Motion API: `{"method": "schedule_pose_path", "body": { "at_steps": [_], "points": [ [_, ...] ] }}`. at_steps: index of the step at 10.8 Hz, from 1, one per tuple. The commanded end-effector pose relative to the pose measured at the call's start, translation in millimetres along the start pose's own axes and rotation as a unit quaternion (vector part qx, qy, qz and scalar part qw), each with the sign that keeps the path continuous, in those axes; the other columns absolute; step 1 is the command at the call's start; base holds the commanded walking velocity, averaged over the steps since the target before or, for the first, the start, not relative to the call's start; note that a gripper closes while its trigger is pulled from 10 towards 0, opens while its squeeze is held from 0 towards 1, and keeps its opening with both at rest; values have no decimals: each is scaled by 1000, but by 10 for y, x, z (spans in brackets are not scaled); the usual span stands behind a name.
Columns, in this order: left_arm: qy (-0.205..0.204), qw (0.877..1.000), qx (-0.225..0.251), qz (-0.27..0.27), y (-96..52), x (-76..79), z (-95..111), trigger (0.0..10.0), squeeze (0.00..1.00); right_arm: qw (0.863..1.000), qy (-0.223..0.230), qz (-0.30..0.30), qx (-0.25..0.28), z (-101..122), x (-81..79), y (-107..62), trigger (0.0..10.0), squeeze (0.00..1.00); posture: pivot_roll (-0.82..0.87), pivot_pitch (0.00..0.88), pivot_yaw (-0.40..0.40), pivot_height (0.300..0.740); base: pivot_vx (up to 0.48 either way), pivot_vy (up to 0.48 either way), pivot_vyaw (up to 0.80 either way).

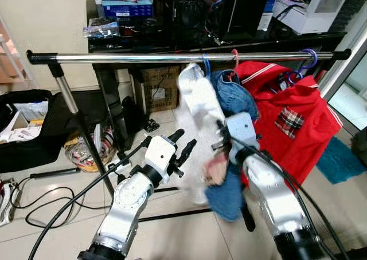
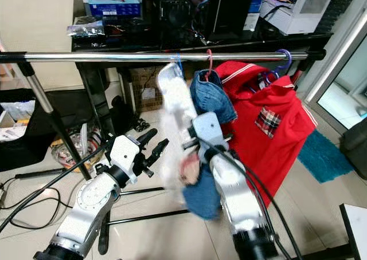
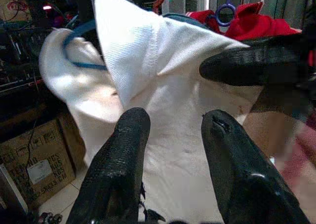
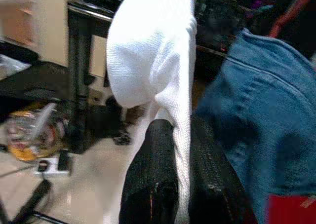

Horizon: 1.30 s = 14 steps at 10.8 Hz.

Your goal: Hang hanger

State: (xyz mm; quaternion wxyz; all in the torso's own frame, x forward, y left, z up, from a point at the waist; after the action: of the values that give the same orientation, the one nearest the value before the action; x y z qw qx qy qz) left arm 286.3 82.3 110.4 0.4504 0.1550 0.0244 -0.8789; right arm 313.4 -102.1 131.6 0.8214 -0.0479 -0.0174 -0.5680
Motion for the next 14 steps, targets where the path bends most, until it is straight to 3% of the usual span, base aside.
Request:
{"method": "schedule_pose_path", "body": {
  "at_steps": [1,4,5,7,9,14],
  "points": [
    [4,1000,3,1,-6,7,10,10000,0,999,1,8,34,117,14,-35,0,0,131,60,-48,740,0,0,0],
    [-2,999,19,34,-14,-59,61,10000,0,1000,-10,7,29,15,195,-189,0,0,139,68,-73,740,0,0,0],
    [-9,999,22,41,-33,-16,63,10000,0,999,-18,11,30,-33,234,-222,0,0,139,71,-83,740,0,0,0],
    [-19,998,23,52,-53,5,56,10000,0,999,-6,27,33,-119,209,-295,0,0,133,76,-87,740,0,0,0],
    [-31,997,25,73,-76,-36,68,10000,0,998,19,30,45,-241,160,-447,10000,0,128,81,-68,740,0,0,0],
    [-41,993,4,113,-187,-208,-6,10000,0,998,39,17,51,-469,164,-728,10000,0,106,83,-24,740,0,0,0]
  ]
}}
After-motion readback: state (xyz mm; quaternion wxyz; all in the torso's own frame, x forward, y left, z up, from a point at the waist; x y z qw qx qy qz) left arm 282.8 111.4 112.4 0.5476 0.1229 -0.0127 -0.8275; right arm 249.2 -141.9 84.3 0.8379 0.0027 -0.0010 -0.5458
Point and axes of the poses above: a point about 5 cm out from each wrist's last joint towards the gripper, its own y axis pointing out of the wrist towards the gripper, its own z axis along the axis of the wrist's last joint, x = y × z, the point moved 1 cm from there along y, pointing out of the wrist towards the gripper, and after that the axes turned 7 degrees about y, right-handed, at the moved point
